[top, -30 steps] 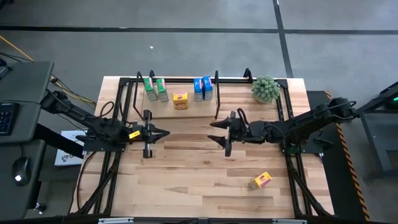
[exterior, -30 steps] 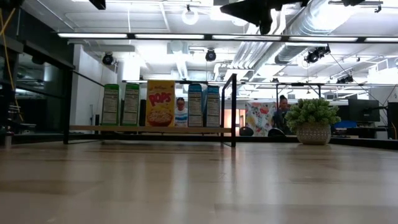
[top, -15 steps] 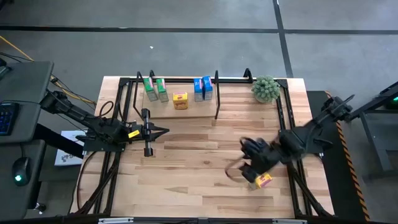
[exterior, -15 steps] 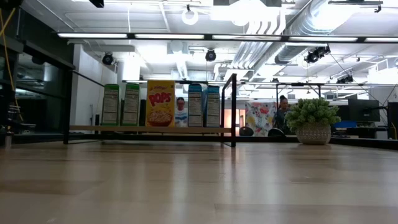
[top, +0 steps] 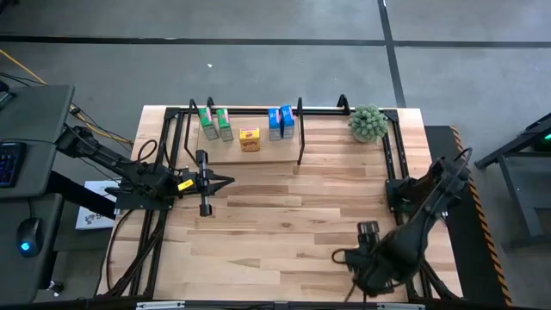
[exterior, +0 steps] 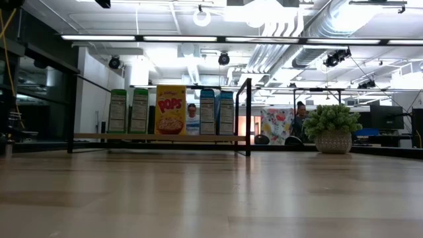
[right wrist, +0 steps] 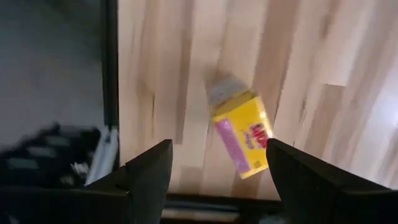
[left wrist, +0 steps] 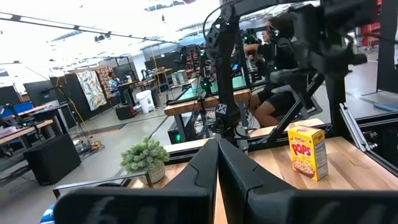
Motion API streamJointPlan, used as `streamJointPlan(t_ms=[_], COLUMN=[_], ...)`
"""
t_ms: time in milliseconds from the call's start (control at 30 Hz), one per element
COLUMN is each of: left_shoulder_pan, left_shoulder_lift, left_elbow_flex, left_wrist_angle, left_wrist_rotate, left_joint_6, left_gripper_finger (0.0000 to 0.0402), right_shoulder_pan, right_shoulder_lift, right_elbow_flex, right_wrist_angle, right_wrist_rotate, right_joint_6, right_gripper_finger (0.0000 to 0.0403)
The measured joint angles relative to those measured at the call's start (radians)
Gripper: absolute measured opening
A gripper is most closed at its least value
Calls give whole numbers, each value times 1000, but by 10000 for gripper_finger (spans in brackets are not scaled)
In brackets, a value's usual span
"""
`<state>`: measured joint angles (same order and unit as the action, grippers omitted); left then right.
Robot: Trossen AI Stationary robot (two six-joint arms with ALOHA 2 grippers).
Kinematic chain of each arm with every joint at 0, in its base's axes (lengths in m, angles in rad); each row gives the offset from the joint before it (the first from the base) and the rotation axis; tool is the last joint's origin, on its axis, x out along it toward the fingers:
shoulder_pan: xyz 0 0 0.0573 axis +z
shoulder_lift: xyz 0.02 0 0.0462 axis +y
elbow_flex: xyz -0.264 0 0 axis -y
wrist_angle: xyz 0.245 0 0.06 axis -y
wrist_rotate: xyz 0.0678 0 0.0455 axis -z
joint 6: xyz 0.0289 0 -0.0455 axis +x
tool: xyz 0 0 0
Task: Stack cereal on shelf
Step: Put the yellow cereal box on the shelf aligned with the yellow cereal box
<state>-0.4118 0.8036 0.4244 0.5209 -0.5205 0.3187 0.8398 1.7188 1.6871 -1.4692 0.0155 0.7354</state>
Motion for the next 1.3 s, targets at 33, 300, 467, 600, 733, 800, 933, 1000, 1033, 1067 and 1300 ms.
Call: streamJointPlan(t_ms=[33,300,467,600,733,800,933,1000,1033,1067,1300], left_shoulder_pan=[0,0,0,0,0,0,0,0,0,0,0], left_shoulder_lift=[0,0,0,0,0,0,0,0,0,0,0], left_elbow_flex=[0,0,0,0,0,0,0,0,0,0,0], left_wrist_angle=[0,-4,-10,-32,-38,-39,-38,-38,-38,-38,-38], left_wrist_rotate=[0,0,0,0,0,0,0,0,0,0,0], left_joint_6=[0,0,0,-1,-1,-1,0,-1,-1,-1,-1], left_gripper_finger=[3,3,3,3,3,3,3,3,3,3,3], right_shoulder_pan=[3,-16,-17,-14,-15,-22,-28,-29,-28,-28,-28], right_shoulder_lift=[15,88,92,92,94,91,93,92,93,93,93], right_elbow_flex=[0,0,0,-66,-176,-211,-231,-231,-231,-231,-232], right_wrist_angle=[-6,-103,-103,-88,-51,-55,-10,16,31,43,102], right_wrist_rotate=[-12,0,36,30,-60,-79,-47,-39,-33,-28,-8], right_joint_6=[-29,-109,-135,-158,-206,-221,-241,-269,-273,-273,-270], right_gripper_finger=[252,252,252,252,252,252,252,252,252,252,252])
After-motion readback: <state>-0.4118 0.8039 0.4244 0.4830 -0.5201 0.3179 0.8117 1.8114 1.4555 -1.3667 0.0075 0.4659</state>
